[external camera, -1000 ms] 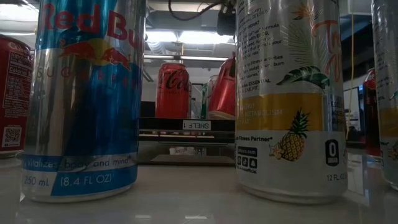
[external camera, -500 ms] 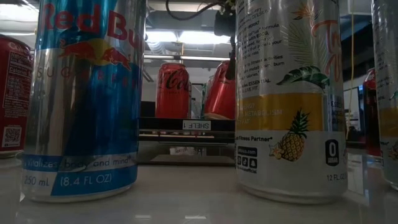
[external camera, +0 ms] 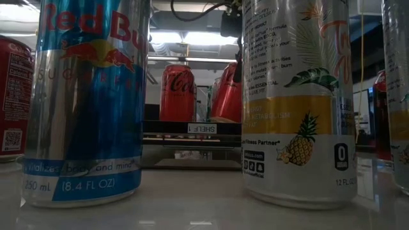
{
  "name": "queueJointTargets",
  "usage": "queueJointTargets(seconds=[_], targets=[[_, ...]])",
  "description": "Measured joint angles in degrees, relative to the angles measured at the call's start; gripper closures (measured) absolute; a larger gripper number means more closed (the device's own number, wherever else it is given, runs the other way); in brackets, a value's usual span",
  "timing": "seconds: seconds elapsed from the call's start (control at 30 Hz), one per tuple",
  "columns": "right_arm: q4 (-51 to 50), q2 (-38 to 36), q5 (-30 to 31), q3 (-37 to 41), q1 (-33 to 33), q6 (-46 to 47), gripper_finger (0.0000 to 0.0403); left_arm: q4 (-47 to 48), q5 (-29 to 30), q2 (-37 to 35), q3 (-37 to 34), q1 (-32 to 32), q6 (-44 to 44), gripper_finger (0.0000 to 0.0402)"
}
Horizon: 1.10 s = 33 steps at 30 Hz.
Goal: Place canned beverage on shelf
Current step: Put the black soda can on the shelf aligned with the other black soda can
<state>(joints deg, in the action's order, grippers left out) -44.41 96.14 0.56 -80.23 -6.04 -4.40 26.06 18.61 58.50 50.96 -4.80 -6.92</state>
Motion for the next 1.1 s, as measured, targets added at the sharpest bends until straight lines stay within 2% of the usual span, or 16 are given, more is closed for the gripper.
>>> queueJointTargets(seconds=[1.1], targets=[[-1.65,-0.04,-0.13,0.0,0.0,-0.88,0.01,0.0,0.0,0.0,0.0,0.0,0.0,0.0024]])
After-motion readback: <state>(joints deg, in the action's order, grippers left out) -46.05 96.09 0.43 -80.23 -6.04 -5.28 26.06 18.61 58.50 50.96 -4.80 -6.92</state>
